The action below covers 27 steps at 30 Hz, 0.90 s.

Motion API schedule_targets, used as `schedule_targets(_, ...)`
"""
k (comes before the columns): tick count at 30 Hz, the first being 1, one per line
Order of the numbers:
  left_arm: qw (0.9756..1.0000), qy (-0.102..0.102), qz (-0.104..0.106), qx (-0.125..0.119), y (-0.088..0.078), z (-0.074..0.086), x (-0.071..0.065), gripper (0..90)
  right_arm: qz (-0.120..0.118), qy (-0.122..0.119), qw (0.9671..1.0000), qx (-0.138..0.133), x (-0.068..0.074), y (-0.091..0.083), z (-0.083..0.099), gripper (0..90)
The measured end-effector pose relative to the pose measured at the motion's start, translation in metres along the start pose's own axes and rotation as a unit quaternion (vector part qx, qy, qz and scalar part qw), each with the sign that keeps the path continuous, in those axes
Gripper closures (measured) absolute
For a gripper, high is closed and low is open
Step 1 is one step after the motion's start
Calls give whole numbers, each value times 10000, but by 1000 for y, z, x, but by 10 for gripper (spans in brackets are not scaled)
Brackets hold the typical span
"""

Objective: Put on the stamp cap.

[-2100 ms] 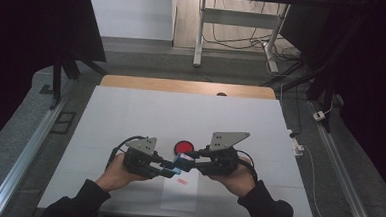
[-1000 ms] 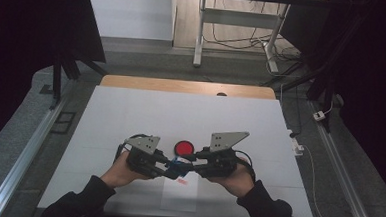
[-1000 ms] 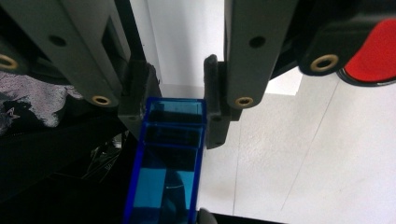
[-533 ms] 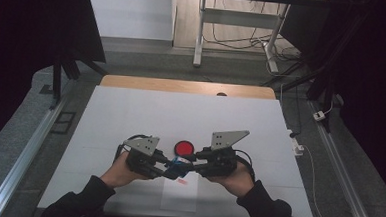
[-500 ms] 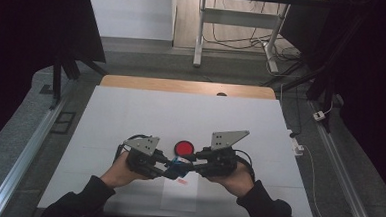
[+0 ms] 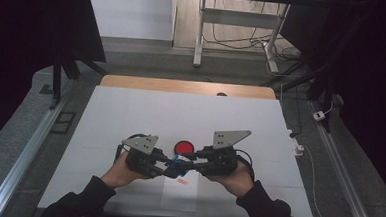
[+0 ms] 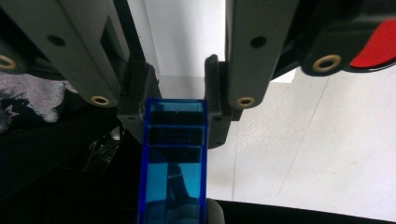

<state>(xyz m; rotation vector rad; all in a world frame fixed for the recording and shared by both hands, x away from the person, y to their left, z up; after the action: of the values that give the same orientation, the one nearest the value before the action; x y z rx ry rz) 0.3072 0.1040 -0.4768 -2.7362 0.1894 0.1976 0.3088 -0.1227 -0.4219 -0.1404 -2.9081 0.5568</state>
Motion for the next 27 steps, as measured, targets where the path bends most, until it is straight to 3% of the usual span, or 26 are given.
schedule_targets(6, 9997, -12, -147, 173, 3, 2, 0, 602, 85, -41, 10000, 8, 0, -1, -1, 702)
schedule_targets(13, 9986, -246, -354, 306, 3, 3, 1, 492, 155, -111, 9998, 53, 0, -2, -1, 702)
schedule_targets(22, 9943, -501, -790, 513, -3, 4, -3, 360, 326, -196, 9992, 87, 1, -4, -1, 701)
schedule_targets(27, 9920, -623, -932, 586, -5, 5, -8, 302, 391, -257, 9988, 134, 2, -5, -1, 701)
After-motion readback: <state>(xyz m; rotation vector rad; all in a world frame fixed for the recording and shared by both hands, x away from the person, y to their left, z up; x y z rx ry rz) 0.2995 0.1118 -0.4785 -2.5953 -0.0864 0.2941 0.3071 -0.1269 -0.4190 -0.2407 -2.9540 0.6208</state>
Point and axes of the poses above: each handheld gripper's, and its own axes: y roughly forward along the jaws, z roughly out of its underside, x roughly to its left, the point moved 2 cm from there along y, roughly forward along the jaws, and after that the axes turned 4 degrees about z, right-handed, at the moved point
